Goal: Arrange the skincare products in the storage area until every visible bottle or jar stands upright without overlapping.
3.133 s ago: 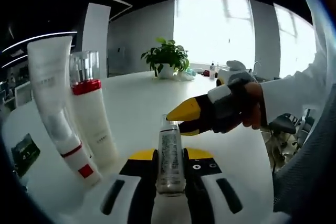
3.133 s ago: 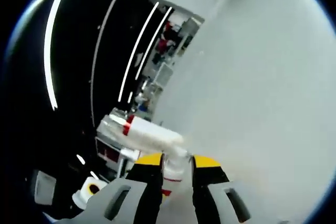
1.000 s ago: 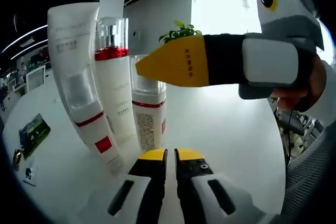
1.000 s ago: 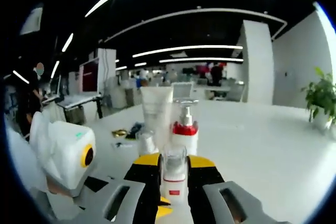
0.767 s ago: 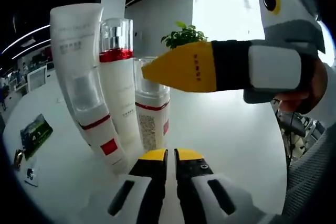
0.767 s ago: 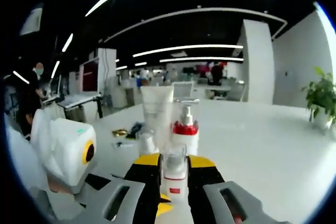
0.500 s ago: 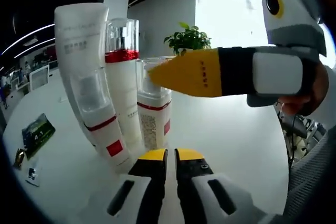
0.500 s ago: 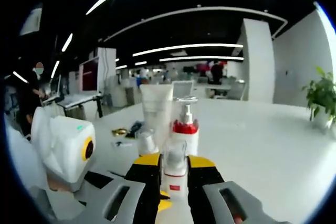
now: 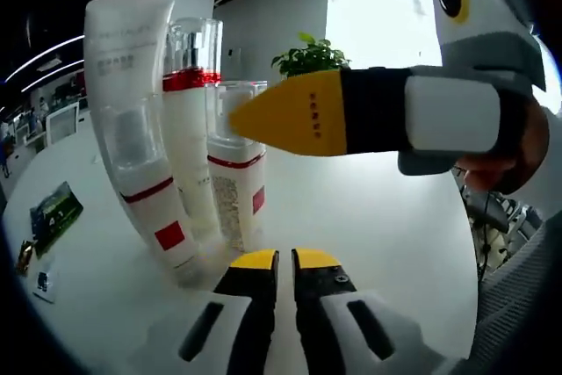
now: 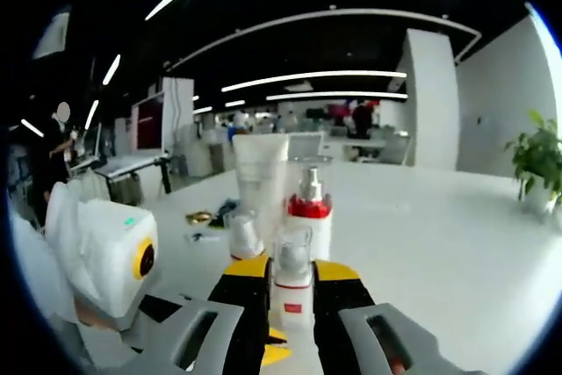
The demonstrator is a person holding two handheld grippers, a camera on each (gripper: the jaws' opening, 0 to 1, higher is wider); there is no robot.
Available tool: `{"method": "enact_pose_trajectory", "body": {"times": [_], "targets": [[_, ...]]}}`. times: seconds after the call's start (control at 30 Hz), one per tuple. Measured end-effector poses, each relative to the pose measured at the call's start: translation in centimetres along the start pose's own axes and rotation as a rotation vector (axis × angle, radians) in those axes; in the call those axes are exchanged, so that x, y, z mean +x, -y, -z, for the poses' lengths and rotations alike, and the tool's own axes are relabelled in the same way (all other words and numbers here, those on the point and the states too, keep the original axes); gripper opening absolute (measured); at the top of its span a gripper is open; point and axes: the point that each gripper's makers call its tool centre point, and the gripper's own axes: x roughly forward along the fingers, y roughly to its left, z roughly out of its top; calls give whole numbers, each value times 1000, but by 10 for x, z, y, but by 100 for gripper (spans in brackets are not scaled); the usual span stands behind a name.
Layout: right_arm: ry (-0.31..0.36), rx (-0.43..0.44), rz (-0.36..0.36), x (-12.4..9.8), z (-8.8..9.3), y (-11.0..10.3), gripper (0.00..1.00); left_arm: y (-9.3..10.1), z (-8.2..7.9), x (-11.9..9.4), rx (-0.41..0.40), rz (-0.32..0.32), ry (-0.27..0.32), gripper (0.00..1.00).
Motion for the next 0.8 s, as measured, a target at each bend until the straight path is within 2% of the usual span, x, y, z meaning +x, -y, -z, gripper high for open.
{"method": "enact_pose_trajectory", "body": {"times": [0.1, 0.3, 0.4, 0.8], "targets": [[-7, -5, 0, -1, 2, 1, 11, -2, -7, 5, -32, -1, 24, 4], [-16, 1, -2, -1, 4, 1, 11, -14, -8, 4, -37, -30, 20, 4], [-21, -1, -2, 0, 5, 1, 7, -18, -8, 3, -42, -47, 19, 4], [-41, 14, -14, 1, 12, 0, 7, -19, -7, 4, -47, -53, 19, 4]]}}
